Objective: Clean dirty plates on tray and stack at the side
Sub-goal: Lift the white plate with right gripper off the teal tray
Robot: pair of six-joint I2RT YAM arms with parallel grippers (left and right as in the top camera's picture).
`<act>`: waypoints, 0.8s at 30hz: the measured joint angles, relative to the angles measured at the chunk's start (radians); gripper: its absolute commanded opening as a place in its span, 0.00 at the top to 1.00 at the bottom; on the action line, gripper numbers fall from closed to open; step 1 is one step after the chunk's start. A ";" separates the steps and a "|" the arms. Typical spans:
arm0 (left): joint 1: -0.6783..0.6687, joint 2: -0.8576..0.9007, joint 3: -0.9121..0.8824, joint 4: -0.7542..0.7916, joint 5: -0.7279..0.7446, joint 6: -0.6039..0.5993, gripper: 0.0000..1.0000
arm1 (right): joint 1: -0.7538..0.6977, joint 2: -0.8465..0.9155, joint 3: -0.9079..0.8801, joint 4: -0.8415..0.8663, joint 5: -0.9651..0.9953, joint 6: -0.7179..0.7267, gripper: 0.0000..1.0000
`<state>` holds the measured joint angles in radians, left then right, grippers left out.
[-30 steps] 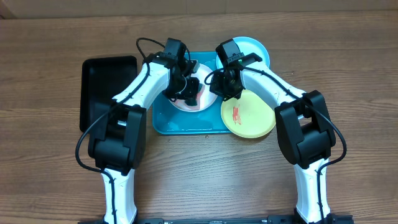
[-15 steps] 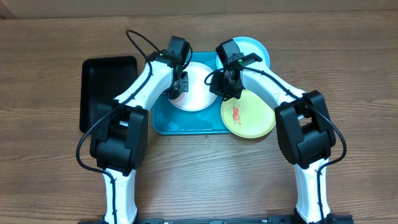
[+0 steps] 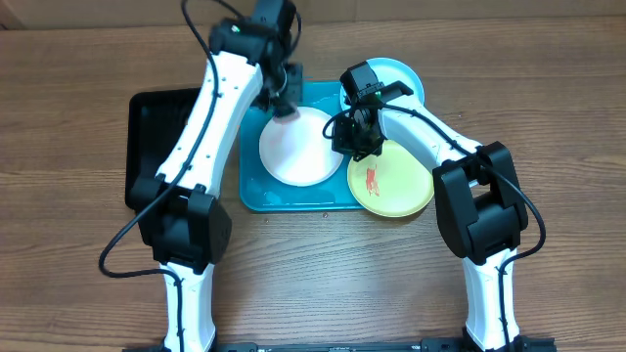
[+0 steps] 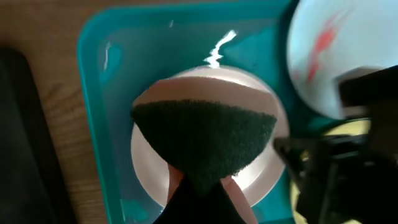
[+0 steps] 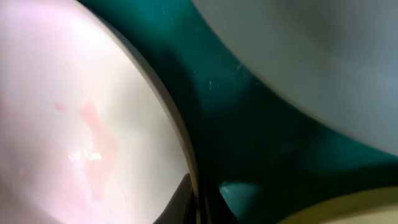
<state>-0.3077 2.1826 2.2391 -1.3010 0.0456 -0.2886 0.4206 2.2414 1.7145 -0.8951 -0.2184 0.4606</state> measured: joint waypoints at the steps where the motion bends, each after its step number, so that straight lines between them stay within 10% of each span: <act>1: 0.006 0.000 0.022 -0.010 0.004 0.002 0.96 | 0.000 0.000 0.008 -0.018 0.001 -0.013 0.96; 24: 0.100 0.000 0.040 -0.058 0.015 0.003 0.96 | 0.084 -0.359 0.093 -0.299 0.570 -0.029 0.96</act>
<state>-0.2077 2.1830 2.2791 -1.3586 0.0605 -0.2852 0.5049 1.8820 1.8072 -1.1938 0.3515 0.4316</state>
